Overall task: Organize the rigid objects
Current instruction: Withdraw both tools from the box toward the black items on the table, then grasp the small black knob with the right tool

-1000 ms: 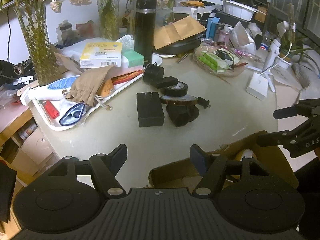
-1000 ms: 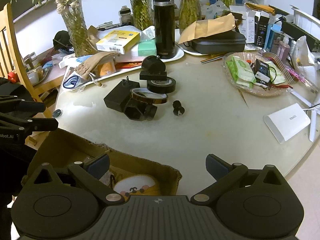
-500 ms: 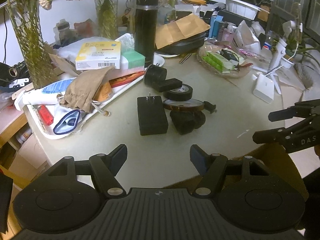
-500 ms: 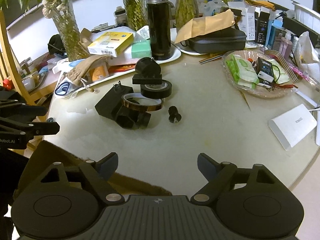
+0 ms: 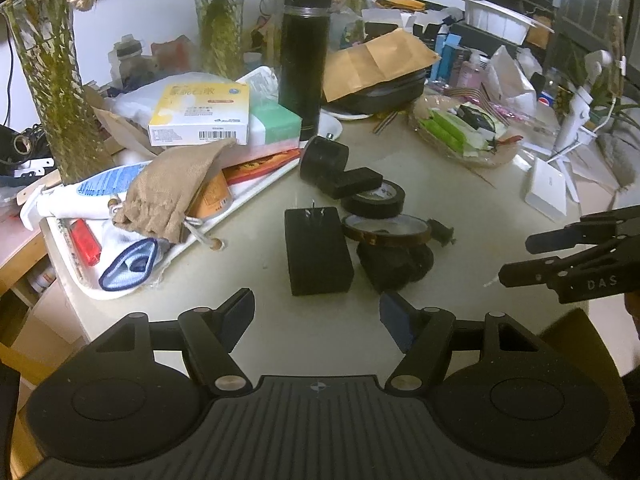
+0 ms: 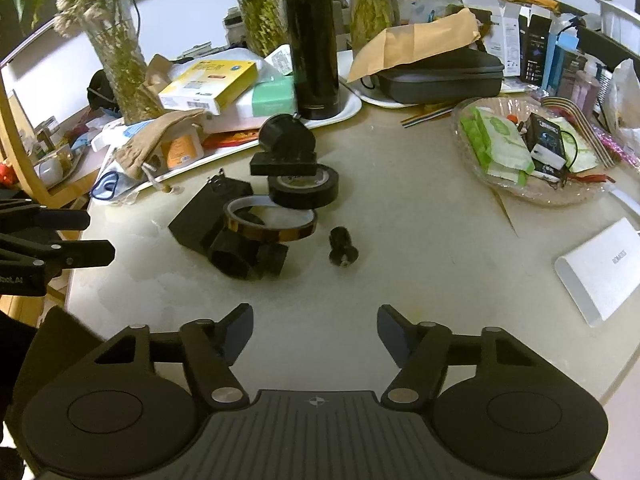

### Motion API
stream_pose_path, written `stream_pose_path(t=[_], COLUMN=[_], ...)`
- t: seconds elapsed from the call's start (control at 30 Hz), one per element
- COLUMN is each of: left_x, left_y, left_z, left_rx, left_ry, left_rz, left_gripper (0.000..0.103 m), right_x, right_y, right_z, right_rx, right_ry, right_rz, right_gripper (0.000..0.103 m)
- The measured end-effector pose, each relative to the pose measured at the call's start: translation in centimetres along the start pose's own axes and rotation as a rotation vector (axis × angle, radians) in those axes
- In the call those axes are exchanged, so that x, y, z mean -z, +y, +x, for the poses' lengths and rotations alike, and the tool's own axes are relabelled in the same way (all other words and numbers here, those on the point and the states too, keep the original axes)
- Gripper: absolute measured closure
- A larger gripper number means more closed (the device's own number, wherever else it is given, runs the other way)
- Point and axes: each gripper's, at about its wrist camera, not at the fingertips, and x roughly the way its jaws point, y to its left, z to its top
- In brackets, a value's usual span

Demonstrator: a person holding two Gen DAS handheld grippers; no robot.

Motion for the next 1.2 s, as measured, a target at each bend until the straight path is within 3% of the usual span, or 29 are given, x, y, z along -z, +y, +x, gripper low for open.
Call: stream_pose_path(t=[0.53,1.2], left_x=[-0.4,-0.1], left_y=[0.2,0.3], left_z=[1.0,1.7], left_rx=[-0.008,0.002], left_ry=[-0.004,0.04], left_rz=[-0.025,-0.034], left_gripper=[0.034,0.034], right_x=[-2.7,-5.4], right_y=[-1.3,-1.6], right_z=[4.3,9.9], right_rx=[-0.024,0.0], right_ry=[0.02,0.069], right_rz=[-0.042,-0.09], right_gripper=[0.049,0.075])
